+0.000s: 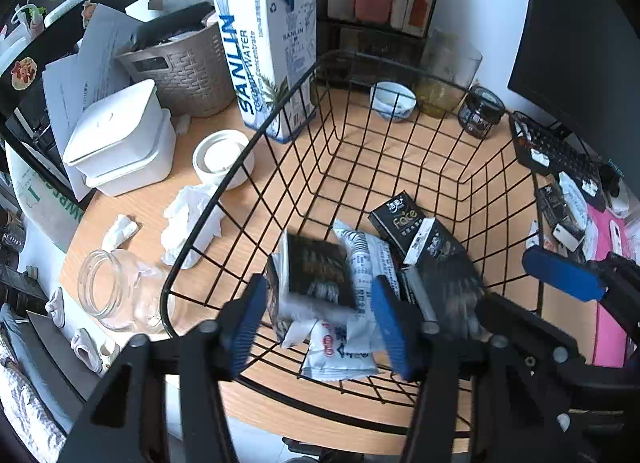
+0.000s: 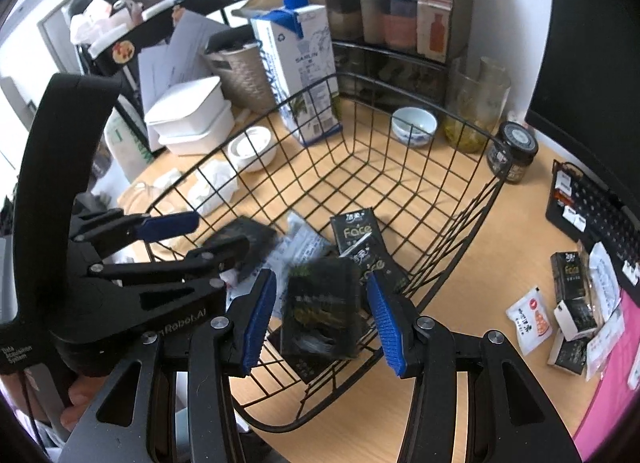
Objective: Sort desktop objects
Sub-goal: 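Open both tools to drop the Face packs into the basket, then move both open tools back over the desk items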
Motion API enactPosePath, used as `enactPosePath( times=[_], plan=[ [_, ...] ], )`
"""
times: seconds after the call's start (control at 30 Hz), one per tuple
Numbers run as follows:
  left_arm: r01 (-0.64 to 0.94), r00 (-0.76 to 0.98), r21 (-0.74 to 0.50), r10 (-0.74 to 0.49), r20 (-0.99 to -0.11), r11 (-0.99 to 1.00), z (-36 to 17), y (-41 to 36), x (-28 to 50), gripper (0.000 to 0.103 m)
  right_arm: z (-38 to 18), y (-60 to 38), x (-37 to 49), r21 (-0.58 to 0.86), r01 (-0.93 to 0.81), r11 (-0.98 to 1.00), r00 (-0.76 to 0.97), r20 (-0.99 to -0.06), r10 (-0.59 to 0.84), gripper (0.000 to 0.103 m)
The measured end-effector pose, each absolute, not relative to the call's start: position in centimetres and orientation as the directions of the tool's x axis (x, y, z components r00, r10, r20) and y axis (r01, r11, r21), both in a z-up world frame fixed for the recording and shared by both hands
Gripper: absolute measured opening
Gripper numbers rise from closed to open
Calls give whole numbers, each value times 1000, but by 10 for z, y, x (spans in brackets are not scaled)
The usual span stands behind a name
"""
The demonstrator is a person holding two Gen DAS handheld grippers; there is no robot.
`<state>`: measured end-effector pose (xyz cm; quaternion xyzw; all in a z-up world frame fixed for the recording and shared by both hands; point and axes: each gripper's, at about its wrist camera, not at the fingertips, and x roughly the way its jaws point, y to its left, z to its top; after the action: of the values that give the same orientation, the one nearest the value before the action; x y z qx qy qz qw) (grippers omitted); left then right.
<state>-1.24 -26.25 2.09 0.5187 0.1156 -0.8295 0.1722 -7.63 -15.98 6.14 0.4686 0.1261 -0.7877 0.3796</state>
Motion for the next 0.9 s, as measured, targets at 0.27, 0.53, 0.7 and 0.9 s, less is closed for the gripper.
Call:
enactPosePath(
  times=[0.27, 0.53, 0.7, 0.9],
  plan=[
    [353, -454, -41, -133, -881, -935, 36, -236, -9, 70, 79, -120, -76, 150, 696, -702, -314, -816, -485, 52],
    [198, -505, -35, -71, -860, -979, 47, -142, -24, 71, 82, -5, -93, 55, 566, -822, -449, -817, -363, 55],
    [45, -504, -26, 0, -864, -999, 34, -55, -51, 76, 62, 89, -123, 59, 414, -908, -480, -834, -273, 59],
    [-72, -439, 2, 30, -898, -997, -6, 9, -110, 76, 13, 169, -172, 123, 264, -957, -410, -884, -227, 60]
  ],
)
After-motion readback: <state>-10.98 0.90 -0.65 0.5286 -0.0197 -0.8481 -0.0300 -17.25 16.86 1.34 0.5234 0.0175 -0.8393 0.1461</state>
